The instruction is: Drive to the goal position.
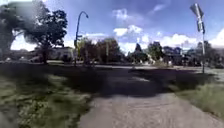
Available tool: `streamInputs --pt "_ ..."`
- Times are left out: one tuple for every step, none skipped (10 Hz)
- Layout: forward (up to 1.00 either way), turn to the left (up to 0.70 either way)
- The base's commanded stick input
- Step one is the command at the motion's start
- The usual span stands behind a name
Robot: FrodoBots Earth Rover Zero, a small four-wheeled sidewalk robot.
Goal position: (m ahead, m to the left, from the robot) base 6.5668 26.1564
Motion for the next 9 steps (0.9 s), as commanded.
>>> streamInputs --pt "1.00 0.00" --pt "1.00 0.00" --pt "1.00 0.00" --pt "1.00 0.00" --pt "1.00 0.00" --pt "0.32 0.00" --pt "0.08 0.00" --pt "0.09 0.00" --pt "0.08 0.00"
